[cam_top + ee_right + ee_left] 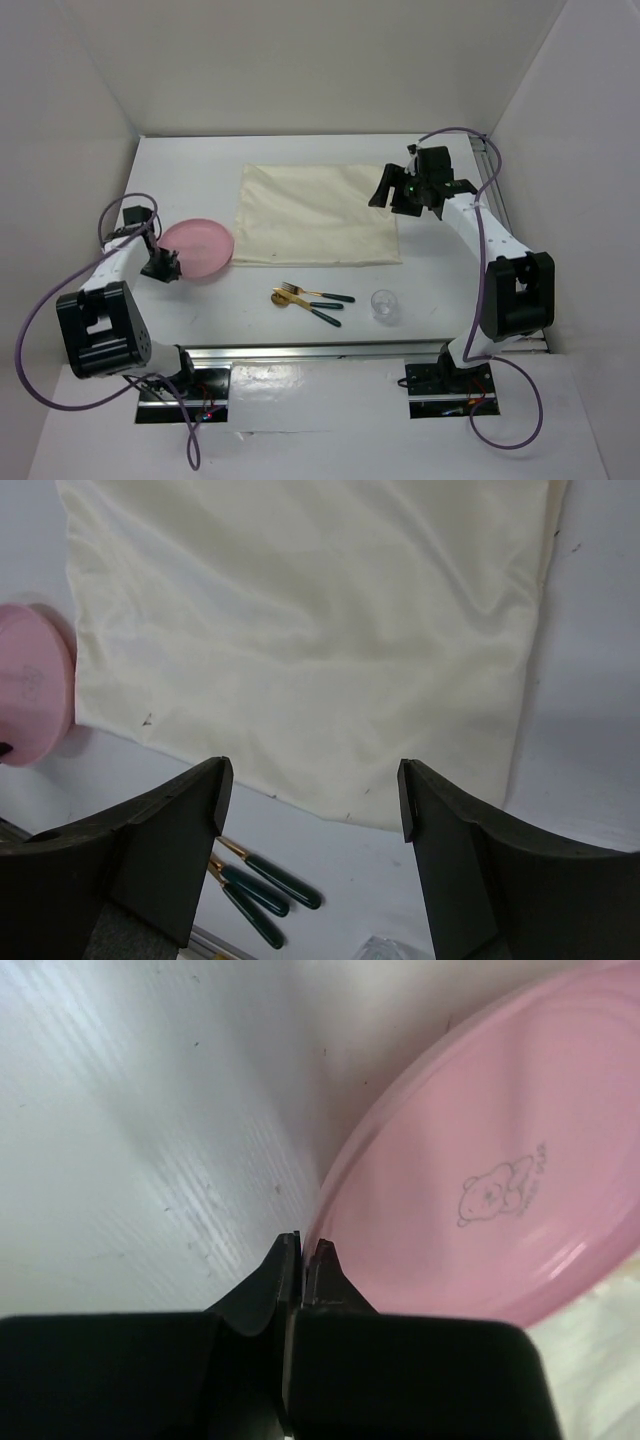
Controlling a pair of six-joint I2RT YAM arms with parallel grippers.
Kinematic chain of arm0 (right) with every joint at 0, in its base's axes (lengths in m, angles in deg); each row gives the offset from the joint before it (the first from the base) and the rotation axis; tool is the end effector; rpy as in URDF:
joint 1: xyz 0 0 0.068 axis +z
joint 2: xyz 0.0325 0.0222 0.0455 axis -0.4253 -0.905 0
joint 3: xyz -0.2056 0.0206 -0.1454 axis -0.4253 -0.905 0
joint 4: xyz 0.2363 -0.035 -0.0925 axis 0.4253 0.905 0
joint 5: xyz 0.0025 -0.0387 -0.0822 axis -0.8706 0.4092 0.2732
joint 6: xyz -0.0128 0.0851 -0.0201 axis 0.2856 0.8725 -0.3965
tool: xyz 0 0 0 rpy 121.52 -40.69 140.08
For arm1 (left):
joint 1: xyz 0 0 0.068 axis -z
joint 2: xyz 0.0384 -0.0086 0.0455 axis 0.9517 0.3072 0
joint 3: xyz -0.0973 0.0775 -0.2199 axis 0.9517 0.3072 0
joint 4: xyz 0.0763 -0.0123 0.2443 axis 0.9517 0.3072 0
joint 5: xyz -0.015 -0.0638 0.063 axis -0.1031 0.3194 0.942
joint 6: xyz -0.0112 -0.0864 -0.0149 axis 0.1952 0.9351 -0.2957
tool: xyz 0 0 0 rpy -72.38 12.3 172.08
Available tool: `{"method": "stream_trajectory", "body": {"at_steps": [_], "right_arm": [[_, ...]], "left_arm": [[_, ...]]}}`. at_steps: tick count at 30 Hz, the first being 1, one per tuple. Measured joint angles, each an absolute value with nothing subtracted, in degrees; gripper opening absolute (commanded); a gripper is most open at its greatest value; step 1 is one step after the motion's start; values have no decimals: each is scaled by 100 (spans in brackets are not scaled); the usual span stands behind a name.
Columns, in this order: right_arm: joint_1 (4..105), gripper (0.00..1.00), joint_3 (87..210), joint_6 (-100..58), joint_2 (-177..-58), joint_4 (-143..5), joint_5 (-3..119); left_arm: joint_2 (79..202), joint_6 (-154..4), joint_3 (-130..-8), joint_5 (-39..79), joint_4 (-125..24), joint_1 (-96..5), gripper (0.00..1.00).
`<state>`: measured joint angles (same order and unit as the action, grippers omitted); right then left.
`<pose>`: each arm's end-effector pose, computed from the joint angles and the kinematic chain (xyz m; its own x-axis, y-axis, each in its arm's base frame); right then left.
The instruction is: Set the dinner table for one person
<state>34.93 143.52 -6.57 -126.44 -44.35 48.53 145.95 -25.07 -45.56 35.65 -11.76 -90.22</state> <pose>0.3617 0.0857 0.2310 -0.7770 0.2196 -0.5899 -0.0926 0.8871 0.4522 0.2545 0.0940 0.1333 -0.1121 -0.9545 -0.2763 -0.9482 0.1860 -0.2577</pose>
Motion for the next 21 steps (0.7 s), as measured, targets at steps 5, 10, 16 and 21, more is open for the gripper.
{"method": "stream_trajectory", "body": {"at_steps": [5,10,16,21], "right_arm": [[3506,79,14365,-657,-12644,-4429,4867],[3535,79,14371,-657,-12644,-4402,4899],[3550,80,14369,-657,-12618,-4236,5092],[3592,81,14044,-585,-12122,-3933,5494]], "left_arm": [[13771,-2713,-4958,3751,-731,-8851,0],[13697,-3202,-5959,3598,-866,-8075,0],[15334,-3825,-7550,3121,-1100,-6650,0],[16903,-4070,-8680,2676,-1168,-5791,0]]}}
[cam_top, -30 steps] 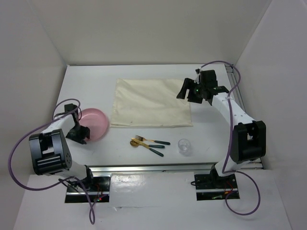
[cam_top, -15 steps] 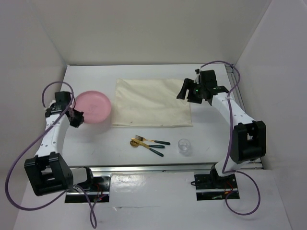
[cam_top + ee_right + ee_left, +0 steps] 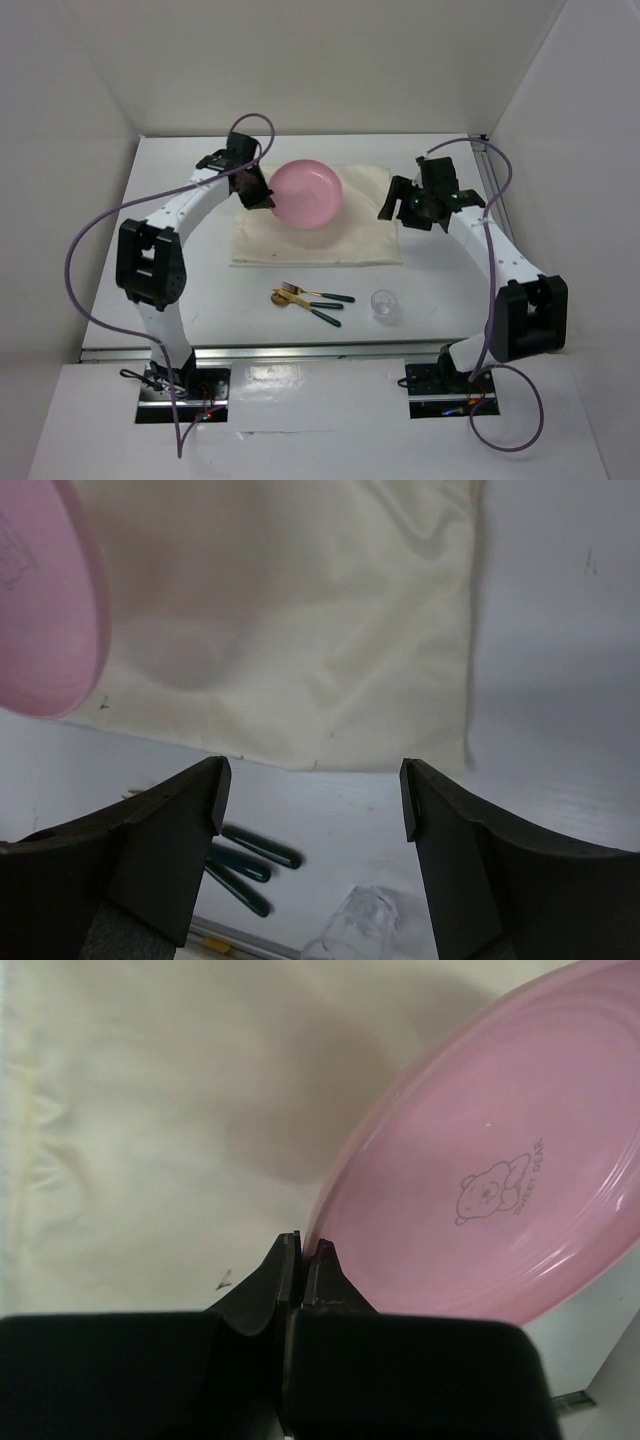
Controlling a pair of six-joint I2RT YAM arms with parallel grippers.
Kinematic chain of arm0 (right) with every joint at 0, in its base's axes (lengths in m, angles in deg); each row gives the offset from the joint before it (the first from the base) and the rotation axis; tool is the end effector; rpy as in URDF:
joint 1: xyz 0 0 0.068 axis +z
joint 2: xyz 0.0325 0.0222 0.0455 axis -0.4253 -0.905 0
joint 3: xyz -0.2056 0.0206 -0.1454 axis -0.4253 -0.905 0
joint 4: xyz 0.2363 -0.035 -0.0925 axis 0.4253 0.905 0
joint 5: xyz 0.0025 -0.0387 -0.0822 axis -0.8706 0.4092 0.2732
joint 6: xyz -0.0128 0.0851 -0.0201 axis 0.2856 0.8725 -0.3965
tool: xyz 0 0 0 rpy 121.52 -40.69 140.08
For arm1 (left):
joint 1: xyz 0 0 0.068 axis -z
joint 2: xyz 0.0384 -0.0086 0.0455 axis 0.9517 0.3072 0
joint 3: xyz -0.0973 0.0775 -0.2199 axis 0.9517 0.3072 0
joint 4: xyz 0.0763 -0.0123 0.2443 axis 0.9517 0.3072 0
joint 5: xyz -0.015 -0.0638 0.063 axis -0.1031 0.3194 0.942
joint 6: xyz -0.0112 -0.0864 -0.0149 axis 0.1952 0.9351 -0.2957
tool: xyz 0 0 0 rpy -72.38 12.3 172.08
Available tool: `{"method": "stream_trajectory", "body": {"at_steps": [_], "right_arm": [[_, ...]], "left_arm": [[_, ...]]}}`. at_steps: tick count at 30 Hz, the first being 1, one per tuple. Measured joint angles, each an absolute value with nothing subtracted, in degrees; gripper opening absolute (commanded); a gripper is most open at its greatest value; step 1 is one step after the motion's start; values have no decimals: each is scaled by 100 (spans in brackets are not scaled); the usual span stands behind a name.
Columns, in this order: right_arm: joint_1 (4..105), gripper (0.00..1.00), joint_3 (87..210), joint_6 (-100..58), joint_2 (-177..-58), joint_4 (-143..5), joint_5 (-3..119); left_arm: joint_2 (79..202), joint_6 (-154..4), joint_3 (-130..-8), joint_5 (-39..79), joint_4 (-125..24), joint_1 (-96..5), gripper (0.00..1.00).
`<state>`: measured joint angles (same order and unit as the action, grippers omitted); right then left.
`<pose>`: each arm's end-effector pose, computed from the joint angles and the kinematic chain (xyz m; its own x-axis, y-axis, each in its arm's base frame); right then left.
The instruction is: Set the dinner table for one person
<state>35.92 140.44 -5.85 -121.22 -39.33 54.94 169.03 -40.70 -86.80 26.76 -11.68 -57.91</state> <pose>0.3368 0.0788 0.2324 -0.7846 0.2271 -0.5769 -0.0132 0.9242 0.3817 0.4094 -0.1056 0.2289 -0.7107 -0.5617 -0.4236 -0.3600 0.8077 -0.4670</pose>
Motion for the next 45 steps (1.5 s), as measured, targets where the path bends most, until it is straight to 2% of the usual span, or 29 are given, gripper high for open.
{"method": "stream_trajectory", "body": {"at_steps": [6,13,15,17,18,19,22,25,26,32,34,38,42,45], "right_arm": [[3602,81,13530,-220,-11215,-3207,5999],[3657,77,12798,325,-10436,-2597,6182],[3745,77,12570,462,-10301,-2462,6196],[3926,77,12494,628,-10264,-2374,6189],[4020,77,12487,709,-10257,-2359,6189],[4123,77,12487,792,-10253,-2354,6185],[4357,75,12439,1055,-10227,-2361,6180],[4617,74,12184,1361,-10137,-2339,6178],[4691,74,12090,1459,-10109,-2324,6176],[4958,72,11810,1957,-9859,-2180,6187],[5028,65,11749,2082,-9792,-2149,6189],[5119,65,11526,2307,-9700,-2132,6209],[5119,60,11327,2436,-9626,-2151,6228],[5119,51,11253,2493,-9643,-2169,6257]], "left_arm": [[17976,-4210,-9454,2335,-1131,-5464,0],[18697,-4300,-9609,2291,-1246,-5457,0],[18853,-4302,-9618,2302,-1251,-5437,14],[18962,-4330,-9618,2302,-1244,-5409,33],[18986,-4324,-9618,2295,-1244,-5389,47],[18986,-4328,-9618,2317,-1249,-5365,54],[18944,-4365,-9616,2400,-1266,-5267,71],[18824,-4468,-9614,2547,-1194,-5164,81],[18761,-4481,-9614,2595,-1161,-5147,89],[18094,-4575,-9616,2796,-934,-5018,91],[17825,-4597,-9657,2839,-860,-5007,89],[17209,-4617,-9710,2918,-816,-5007,86],[16649,-4621,-9716,2964,-783,-5007,83],[16451,-4621,-9716,2975,-759,-5007,82]]}}
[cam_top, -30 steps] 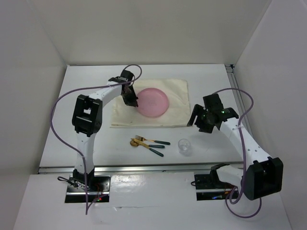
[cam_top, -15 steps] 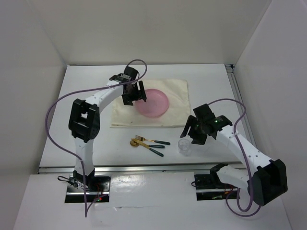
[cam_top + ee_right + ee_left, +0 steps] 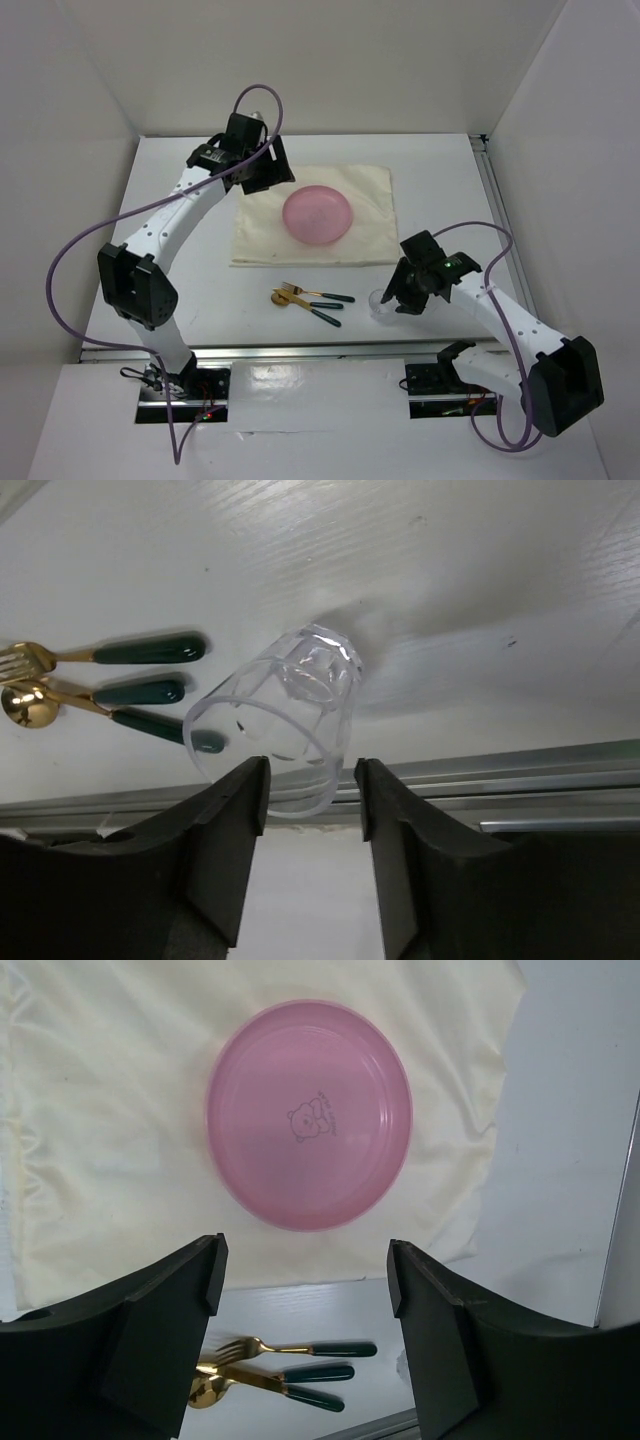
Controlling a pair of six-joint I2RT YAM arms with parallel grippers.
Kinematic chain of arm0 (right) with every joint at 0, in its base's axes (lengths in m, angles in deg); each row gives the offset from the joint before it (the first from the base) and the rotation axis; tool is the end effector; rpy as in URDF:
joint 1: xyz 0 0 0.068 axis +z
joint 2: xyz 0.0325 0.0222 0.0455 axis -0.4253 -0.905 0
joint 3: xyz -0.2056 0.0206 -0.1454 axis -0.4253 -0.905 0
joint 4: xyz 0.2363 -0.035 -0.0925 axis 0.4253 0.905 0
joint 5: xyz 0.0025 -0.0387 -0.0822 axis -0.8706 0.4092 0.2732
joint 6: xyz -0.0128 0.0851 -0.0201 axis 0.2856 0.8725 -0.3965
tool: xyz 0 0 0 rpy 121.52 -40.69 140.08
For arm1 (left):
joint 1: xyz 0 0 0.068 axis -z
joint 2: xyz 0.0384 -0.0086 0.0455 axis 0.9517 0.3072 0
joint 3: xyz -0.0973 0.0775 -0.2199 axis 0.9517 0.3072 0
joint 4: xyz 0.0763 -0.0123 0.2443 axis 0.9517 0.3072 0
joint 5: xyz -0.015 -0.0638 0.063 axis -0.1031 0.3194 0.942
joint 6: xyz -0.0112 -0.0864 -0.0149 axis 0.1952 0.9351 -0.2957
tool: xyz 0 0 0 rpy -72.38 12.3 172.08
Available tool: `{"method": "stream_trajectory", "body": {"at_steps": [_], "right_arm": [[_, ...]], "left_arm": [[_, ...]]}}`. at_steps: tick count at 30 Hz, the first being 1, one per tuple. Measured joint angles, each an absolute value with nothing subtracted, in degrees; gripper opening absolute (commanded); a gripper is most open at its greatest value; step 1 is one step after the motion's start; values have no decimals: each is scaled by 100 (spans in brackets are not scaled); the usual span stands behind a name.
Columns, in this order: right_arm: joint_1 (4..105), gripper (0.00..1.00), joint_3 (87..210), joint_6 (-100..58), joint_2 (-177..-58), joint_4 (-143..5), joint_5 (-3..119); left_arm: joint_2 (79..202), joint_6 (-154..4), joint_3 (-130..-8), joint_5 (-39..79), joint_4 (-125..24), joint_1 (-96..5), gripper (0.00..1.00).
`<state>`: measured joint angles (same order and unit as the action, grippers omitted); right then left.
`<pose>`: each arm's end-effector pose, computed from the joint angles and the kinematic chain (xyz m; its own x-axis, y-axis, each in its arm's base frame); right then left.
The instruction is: Set the dinner table for one person
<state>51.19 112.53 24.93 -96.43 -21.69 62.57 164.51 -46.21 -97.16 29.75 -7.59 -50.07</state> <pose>0.1776 0.0914 0.1566 -0.8669 0.4627 -0.1856 0.3892 0.8608 0.3280 0.3871 -0.1544 0.3164 -0.6859 -0.4223 -0.5926 -0.1168 0.8677 -0.4831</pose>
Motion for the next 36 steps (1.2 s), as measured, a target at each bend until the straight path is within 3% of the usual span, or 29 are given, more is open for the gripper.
{"method": "stream_trajectory", "body": {"at_steps": [9,11,13,22,36], "right_arm": [[5130,16,11062,2582,-9717,-2217,6425],[5130,4,11086,2587,-9717,-2201,6508],[5148,0,11202,2620,-9717,-2099,6617],[5183,0,13036,1992,-10233,-1843,7319],[4271,0,17031,145,-14242,-2588,7527]], "left_arm": [[16424,-4634,-9714,2971,-604,-5007,79],[16426,-4638,-9714,2962,-599,-5007,79],[16424,-4641,-9714,2949,-595,-5007,79],[16424,-4728,-9716,2940,-508,-5007,79],[16101,-4732,-9404,2990,-320,-5007,77]]}}
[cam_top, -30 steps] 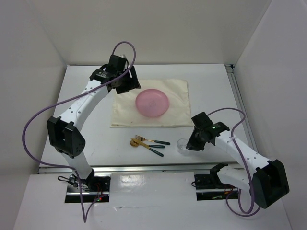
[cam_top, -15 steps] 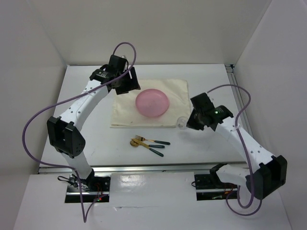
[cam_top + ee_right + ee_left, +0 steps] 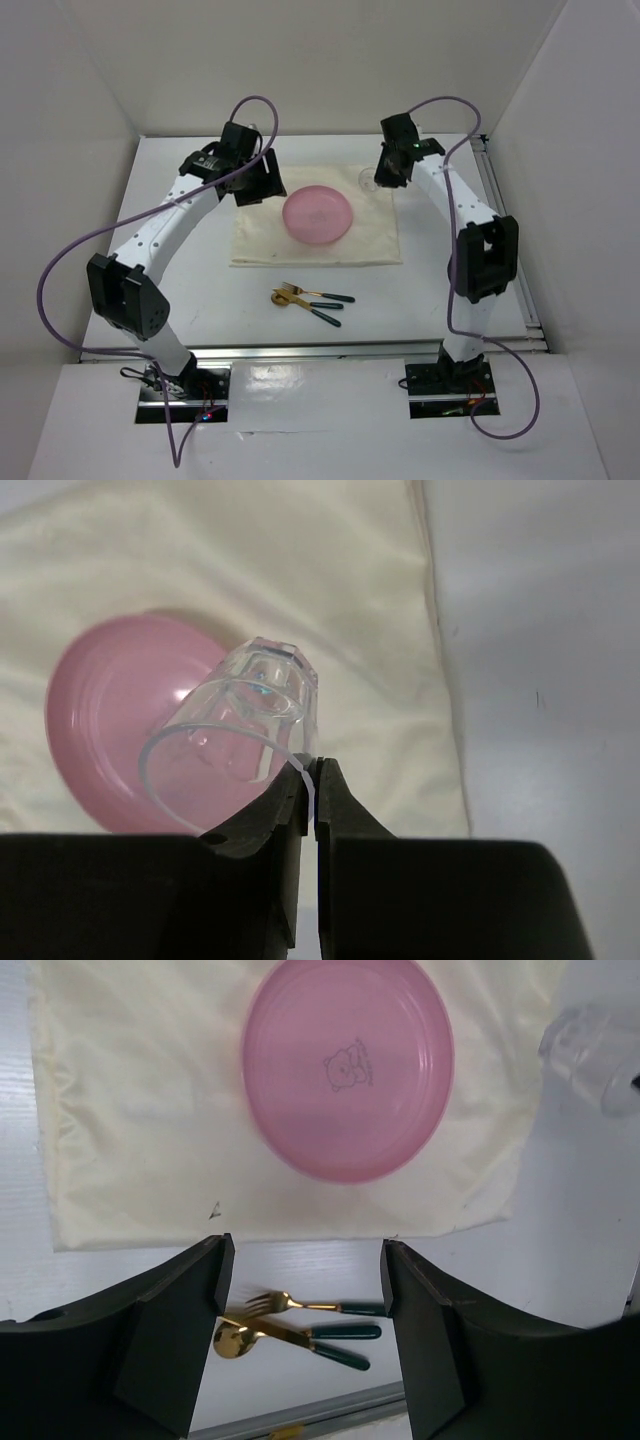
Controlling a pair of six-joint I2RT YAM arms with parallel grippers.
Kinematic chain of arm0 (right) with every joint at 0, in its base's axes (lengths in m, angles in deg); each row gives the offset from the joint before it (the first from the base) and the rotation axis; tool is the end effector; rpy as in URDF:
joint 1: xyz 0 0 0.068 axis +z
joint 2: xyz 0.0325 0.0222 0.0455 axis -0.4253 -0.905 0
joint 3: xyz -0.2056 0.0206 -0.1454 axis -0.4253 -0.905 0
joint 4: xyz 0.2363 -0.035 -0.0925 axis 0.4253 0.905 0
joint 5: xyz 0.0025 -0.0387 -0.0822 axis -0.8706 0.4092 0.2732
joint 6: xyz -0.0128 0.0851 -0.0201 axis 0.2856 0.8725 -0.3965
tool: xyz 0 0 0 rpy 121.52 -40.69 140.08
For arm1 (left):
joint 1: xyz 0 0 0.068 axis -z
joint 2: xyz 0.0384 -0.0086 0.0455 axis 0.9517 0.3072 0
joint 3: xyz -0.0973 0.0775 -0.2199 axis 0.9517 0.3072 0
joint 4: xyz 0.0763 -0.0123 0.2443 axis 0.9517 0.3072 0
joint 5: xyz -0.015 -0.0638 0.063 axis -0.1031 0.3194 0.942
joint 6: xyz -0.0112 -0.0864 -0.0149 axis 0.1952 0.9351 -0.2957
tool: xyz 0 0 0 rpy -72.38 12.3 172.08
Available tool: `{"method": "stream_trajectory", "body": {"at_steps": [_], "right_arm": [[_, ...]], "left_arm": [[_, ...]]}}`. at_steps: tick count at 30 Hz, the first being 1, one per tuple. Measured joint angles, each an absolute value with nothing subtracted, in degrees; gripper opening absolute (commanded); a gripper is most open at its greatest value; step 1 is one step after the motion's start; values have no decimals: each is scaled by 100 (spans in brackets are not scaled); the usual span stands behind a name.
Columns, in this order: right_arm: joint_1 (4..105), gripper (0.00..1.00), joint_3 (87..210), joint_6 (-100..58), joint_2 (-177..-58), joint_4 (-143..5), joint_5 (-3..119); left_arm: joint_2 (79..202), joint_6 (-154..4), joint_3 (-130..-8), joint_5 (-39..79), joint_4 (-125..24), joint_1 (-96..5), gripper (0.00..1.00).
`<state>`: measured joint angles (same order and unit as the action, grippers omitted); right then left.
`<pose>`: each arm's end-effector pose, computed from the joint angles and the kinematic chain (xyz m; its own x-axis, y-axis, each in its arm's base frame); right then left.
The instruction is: Set the dinner table for one person
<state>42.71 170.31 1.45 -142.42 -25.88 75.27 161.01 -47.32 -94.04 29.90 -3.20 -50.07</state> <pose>0.4084 0.1153 0.2533 -0.7533 0.2693 -0.6000 0.1954 0.9628 0.1868 0.3665 -0.1459 0.3121 -0.7249 -0.3905 -0.5676 -0.1345 0.8882 -0.4393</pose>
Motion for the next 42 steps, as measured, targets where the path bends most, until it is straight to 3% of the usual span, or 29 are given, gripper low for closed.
{"method": "stream_trajectory", "body": {"at_steps": [8,14,17,18,19,22,27,32,36,38,42], "right_arm": [[3904,0,18848,-187,-16071,-2665,7474],[3797,0,19232,-209,-16884,-2698,7439],[3760,25,19329,-185,-17026,-2711,7369],[3751,52,19361,-180,-17026,-2715,7378],[3740,61,19381,-158,-17026,-2724,7356],[3727,77,19403,-165,-17026,-2752,7336],[3727,88,19401,-187,-16993,-2781,7229],[3736,89,18767,-266,-16161,-2964,7190],[3810,82,16911,-534,-14229,-3557,7059],[3946,73,15842,-679,-13059,-3819,6851],[4647,67,13963,-810,-11357,-4315,6289]], "left_arm": [[15482,-4619,-8497,2995,-248,-4978,77],[15290,-4512,-7883,3014,-223,-4854,77],[15165,-4413,-7526,3027,-202,-4758,80],[15122,-4387,-7430,3034,-195,-4710,80],[15074,-4315,-7321,3047,-189,-4672,81],[14918,-4149,-7035,3089,-162,-4546,82],[14783,-3941,-6766,3211,-169,-4340,82],[14750,-3825,-6689,3451,-90,-4312,78],[14728,-3834,-6864,3788,207,-4404,76],[14726,-3849,-7096,3941,349,-4570,76],[14706,-3970,-7684,4118,489,-4983,76]]}}
